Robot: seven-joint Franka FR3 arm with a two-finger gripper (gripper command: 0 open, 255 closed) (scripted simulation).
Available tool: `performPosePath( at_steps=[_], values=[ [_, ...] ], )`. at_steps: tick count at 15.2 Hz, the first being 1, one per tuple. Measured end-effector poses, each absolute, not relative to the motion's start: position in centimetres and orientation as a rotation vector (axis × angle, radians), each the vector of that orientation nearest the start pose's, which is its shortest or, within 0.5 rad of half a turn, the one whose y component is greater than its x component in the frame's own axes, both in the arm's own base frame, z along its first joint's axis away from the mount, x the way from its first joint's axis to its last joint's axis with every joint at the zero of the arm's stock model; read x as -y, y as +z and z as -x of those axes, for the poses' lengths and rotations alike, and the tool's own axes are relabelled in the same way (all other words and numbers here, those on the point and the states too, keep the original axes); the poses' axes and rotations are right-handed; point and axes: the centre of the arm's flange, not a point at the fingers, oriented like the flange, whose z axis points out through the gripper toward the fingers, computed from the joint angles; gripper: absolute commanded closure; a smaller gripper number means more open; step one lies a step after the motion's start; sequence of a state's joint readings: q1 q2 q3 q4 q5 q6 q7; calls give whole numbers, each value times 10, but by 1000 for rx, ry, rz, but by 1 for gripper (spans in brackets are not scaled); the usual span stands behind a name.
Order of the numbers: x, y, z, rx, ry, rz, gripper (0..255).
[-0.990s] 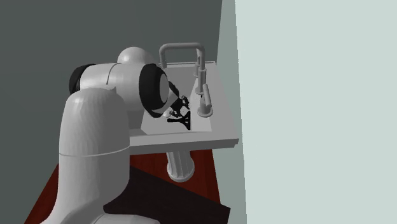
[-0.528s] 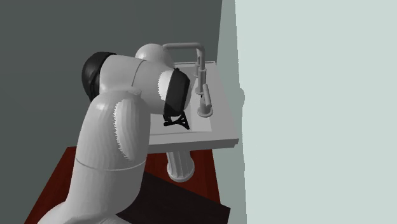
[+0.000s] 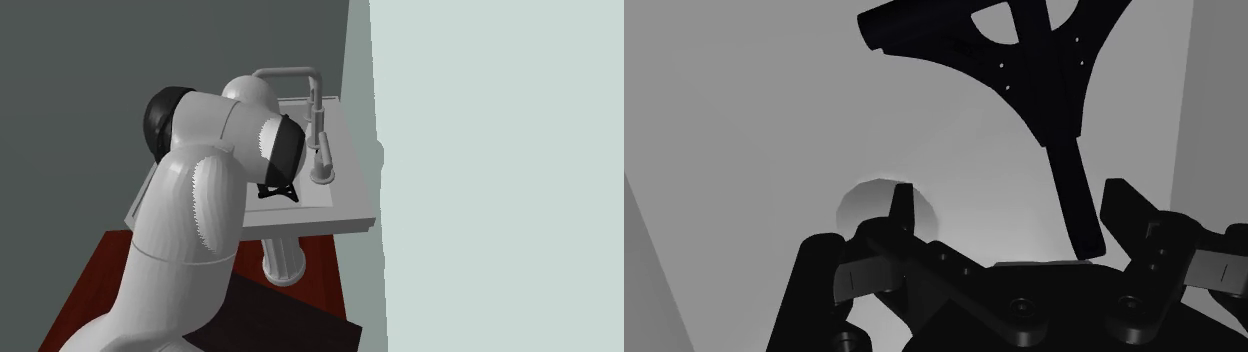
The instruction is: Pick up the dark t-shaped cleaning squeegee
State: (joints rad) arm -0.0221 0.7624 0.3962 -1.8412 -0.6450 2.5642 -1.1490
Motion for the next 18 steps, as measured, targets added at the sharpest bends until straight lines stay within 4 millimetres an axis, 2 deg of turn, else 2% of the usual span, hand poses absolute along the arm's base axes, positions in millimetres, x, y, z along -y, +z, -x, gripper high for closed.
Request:
performPosePath(
  at_steps=[1,2,9,14,18],
  values=[
    [-231,140,-595,-2508,42,-1695,0],
    [-230,140,-596,-2509,44,-1693,255],
    [-223,142,-594,-2504,77,-1699,255],
    [-226,142,-598,-2504,64,-1700,255],
    [-229,155,-594,-2516,63,-1701,255]
  ],
)
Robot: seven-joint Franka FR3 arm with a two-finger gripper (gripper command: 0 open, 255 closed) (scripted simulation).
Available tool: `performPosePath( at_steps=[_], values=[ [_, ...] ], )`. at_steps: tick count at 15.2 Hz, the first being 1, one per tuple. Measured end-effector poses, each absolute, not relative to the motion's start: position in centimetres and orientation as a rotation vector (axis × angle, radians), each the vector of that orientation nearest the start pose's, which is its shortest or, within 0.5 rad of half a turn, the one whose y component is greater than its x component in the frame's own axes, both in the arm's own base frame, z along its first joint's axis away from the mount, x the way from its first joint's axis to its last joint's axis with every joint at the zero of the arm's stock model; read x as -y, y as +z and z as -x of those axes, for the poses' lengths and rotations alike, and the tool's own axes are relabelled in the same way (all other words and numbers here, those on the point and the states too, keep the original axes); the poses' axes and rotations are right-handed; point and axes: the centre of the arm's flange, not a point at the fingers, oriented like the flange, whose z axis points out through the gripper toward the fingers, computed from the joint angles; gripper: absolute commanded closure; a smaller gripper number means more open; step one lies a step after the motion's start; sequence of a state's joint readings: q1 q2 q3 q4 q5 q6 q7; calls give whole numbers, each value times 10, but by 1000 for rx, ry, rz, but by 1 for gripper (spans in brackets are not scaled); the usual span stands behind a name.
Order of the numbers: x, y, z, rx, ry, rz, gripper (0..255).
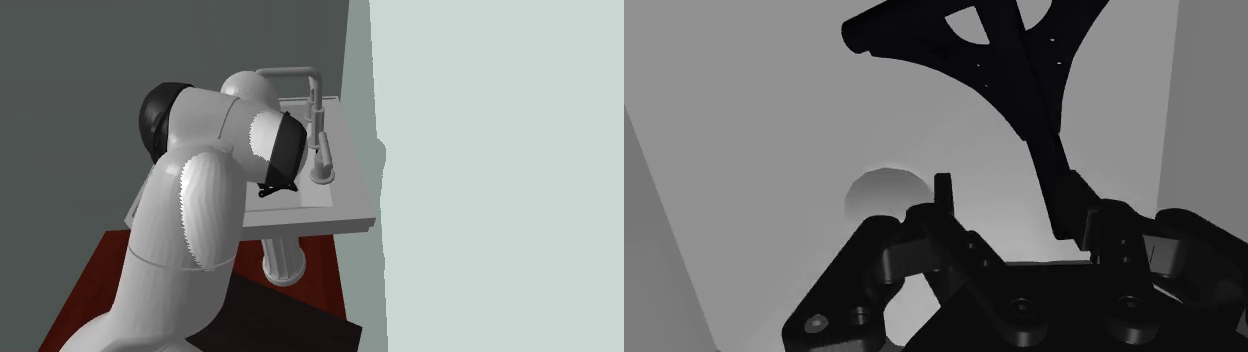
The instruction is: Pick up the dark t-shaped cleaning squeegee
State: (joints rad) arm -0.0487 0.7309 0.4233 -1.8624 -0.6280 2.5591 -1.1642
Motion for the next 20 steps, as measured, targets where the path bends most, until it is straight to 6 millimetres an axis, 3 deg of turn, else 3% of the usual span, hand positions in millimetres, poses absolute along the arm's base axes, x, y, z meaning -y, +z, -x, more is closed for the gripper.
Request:
performPosePath(
  at_steps=[5,6,12,19,20],
  values=[
    [-230,178,-594,-2520,61,-1703,255],
    [-230,178,-594,-2519,61,-1703,0],
    [-205,158,-585,-2572,-1,-1444,0],
    [-203,123,-585,-2577,-8,-1415,0],
    [-203,121,-585,-2577,-8,-1415,255]
  ],
)
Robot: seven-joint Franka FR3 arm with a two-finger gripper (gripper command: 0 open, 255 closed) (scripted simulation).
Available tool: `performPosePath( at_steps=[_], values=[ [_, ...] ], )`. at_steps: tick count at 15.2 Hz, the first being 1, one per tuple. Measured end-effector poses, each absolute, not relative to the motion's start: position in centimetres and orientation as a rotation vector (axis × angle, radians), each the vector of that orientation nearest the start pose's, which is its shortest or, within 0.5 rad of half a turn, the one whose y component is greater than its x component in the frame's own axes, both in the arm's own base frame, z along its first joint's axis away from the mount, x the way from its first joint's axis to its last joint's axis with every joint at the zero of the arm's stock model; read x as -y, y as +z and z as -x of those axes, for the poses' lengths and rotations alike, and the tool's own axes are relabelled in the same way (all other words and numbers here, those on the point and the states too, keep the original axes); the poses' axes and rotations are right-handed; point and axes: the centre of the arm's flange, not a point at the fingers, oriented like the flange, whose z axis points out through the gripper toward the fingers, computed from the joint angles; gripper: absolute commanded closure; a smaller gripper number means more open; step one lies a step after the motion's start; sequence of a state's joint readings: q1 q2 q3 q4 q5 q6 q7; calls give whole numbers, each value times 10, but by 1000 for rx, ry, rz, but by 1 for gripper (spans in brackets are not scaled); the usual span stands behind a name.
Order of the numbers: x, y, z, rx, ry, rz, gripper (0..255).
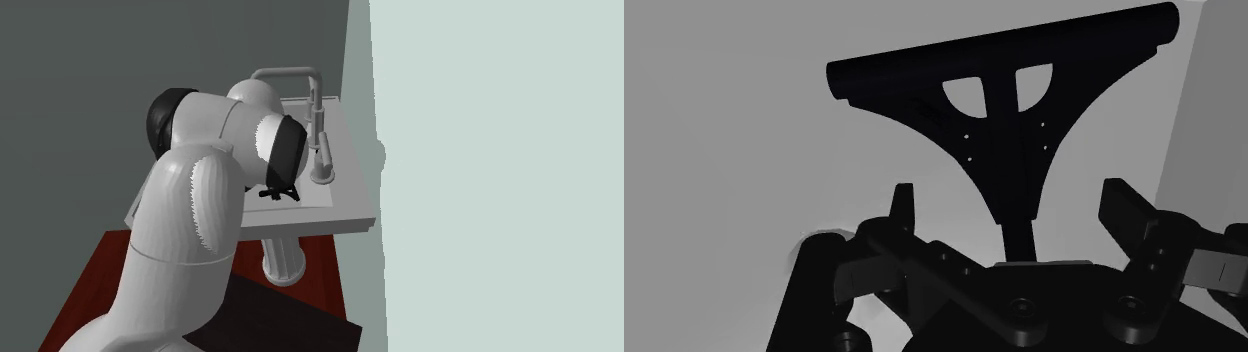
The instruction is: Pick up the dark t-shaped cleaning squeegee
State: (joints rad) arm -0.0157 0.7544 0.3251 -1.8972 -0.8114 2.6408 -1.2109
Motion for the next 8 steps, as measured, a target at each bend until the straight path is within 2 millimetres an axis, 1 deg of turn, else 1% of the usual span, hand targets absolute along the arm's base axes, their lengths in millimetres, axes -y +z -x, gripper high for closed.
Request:
performPosePath(
  at_steps=[8],
  values=[
    [-202,124,-586,-2572,-7,-1413,255]
  ],
)
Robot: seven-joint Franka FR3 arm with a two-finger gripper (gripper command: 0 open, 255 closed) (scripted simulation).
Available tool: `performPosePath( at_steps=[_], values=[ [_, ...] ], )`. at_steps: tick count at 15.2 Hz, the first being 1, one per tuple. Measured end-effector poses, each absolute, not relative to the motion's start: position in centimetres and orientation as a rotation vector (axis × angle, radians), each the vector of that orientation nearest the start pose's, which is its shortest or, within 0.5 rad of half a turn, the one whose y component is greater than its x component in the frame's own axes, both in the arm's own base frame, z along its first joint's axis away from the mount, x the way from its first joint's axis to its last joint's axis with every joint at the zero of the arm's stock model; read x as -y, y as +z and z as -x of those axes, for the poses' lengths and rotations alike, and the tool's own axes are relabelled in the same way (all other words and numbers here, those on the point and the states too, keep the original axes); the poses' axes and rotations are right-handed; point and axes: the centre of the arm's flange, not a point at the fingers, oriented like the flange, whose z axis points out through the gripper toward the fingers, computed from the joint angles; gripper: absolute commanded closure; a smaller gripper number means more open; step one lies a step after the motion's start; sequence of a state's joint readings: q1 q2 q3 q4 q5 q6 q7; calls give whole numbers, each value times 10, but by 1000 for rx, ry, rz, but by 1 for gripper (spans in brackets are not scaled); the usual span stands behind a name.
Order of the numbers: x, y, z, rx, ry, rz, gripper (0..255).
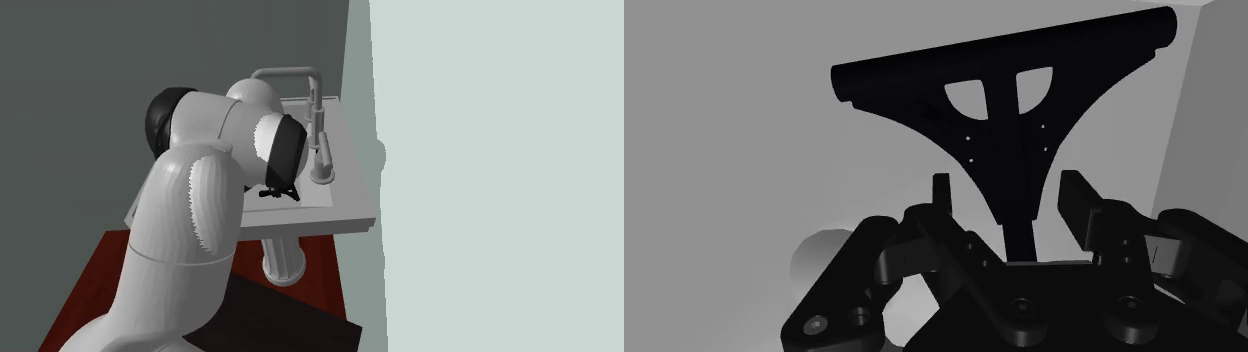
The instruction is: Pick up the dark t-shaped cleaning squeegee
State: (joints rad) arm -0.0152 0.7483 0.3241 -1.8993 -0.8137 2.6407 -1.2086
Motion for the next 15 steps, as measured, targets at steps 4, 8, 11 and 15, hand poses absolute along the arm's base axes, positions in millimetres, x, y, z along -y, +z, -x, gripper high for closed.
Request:
performPosePath(
  at_steps=[4,8,11,15],
  values=[
    [-202,128,-586,-2575,-7,-1414,255],
    [-203,146,-585,-2576,-8,-1415,255],
    [-202,162,-584,-2577,-7,-1414,255],
    [-202,183,-585,-2577,-7,-1415,255]
  ],
)
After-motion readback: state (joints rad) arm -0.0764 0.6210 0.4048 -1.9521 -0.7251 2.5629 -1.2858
